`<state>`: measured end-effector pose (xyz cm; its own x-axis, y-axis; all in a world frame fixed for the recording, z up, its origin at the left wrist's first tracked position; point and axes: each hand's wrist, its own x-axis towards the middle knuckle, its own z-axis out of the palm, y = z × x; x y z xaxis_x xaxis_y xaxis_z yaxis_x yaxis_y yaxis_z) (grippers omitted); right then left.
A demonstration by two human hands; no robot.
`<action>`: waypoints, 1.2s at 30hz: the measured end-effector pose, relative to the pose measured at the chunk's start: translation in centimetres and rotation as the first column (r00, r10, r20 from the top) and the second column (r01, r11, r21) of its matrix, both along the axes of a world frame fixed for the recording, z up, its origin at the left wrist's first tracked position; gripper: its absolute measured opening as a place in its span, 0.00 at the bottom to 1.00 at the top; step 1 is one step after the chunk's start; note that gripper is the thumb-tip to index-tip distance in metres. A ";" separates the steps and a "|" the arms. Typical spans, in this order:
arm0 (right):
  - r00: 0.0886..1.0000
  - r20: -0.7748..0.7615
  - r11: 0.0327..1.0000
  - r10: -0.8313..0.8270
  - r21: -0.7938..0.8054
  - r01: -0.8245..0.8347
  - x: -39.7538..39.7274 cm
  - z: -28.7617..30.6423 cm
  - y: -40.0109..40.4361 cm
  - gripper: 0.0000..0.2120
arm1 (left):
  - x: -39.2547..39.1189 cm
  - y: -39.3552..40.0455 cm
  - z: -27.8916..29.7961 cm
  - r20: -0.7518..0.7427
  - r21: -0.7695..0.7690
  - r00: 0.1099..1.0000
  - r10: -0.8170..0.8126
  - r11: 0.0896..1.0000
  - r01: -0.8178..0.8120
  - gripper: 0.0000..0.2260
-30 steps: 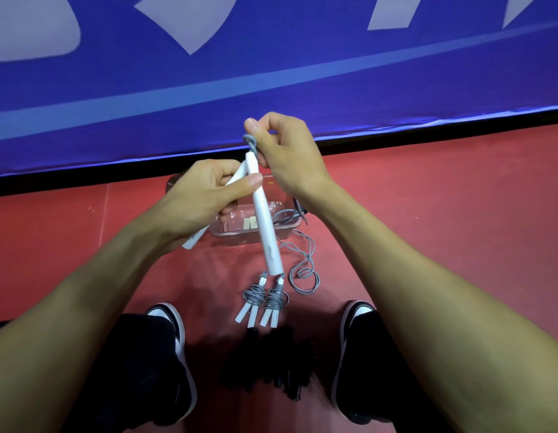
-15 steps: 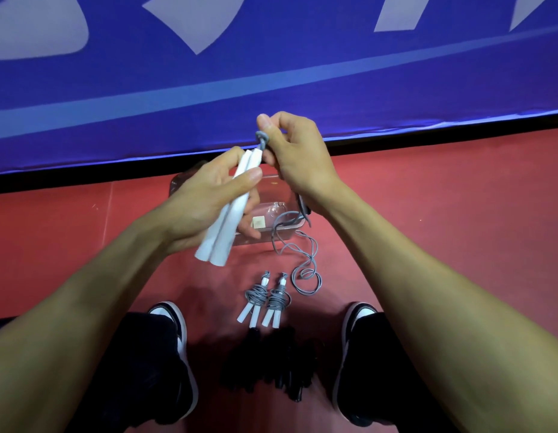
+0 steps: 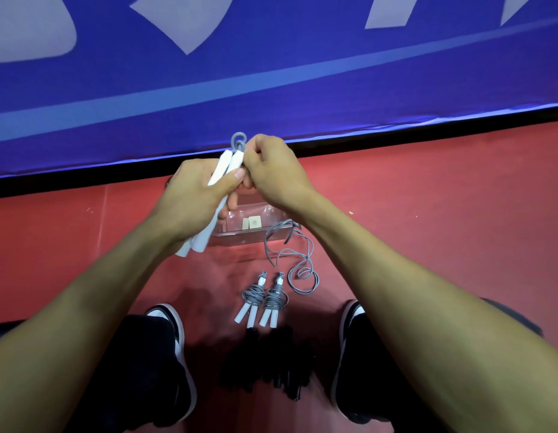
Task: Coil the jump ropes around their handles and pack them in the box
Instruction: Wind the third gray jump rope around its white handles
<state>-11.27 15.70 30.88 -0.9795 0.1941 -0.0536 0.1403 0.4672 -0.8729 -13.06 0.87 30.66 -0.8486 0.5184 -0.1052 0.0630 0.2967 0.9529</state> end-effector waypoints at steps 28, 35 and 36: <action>0.986 -0.165 0.989 0.030 -0.136 -0.053 0.0 -0.4 0.4 0.17 | -0.4 -0.1 0.7 0.221 -0.036 0.975 -0.010 0.999 0.018 0.29; 0.994 -0.100 0.990 0.045 -0.129 -0.057 -0.2 0.2 0.8 0.20 | -0.1 -0.2 0.0 0.194 0.019 0.981 -0.017 1.000 0.013 0.24; 0.996 -0.076 0.993 0.049 -0.103 -0.057 -0.2 0.1 0.7 0.22 | 0.0 -0.2 0.0 0.186 0.008 0.982 -0.030 1.000 0.029 0.24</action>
